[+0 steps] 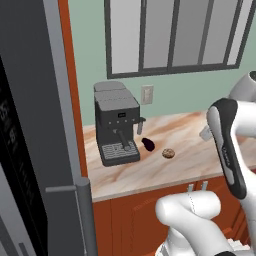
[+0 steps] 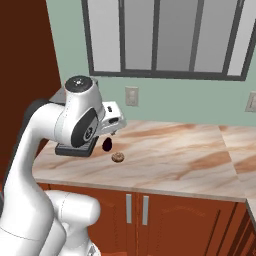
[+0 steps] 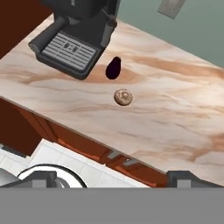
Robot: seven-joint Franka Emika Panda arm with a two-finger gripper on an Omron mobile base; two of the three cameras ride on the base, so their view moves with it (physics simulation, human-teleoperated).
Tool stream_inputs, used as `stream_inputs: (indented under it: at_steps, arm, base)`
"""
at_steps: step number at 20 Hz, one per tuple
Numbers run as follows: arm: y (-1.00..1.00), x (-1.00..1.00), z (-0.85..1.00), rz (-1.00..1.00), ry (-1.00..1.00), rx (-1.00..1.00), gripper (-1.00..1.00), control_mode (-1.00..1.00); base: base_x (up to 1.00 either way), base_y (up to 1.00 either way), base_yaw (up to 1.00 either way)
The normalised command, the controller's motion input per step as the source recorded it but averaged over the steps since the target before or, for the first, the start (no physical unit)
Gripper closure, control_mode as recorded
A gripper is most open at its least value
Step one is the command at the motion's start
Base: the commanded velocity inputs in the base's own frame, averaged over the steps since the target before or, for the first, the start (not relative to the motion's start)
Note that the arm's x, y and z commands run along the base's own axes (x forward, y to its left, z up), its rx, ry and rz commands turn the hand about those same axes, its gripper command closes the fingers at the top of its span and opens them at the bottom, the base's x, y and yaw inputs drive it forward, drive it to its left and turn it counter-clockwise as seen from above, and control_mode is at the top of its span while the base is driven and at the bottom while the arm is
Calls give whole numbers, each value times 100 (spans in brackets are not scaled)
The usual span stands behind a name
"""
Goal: Place the beer on the top shelf of the fridge to keep it out of children's reach, and place the mushroom and eggplant on lower shelves for easy access.
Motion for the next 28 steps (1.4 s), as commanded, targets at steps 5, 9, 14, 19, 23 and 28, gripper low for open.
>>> stream_inputs:
  at_steps: [5, 9, 14, 19, 23, 28]
  arm:
    - [1, 17, -39, 0, 12, 0, -100, -100]
    - [8, 15, -42, 0, 9, 0, -100, -100]
    - [23, 27, -45, 0, 6, 1, -100, -100]
    - [16, 30, -39, 0, 6, 3, -100, -100]
    - [0, 31, -30, 0, 7, 1, -100, -100]
    - [0, 41, -29, 0, 8, 0, -100, -100]
  base:
    - [0, 0, 0]
    - [0, 0, 0]
    - [0, 0, 0]
    - [0, 0, 0]
    - [0, 0, 0]
    - [0, 0, 0]
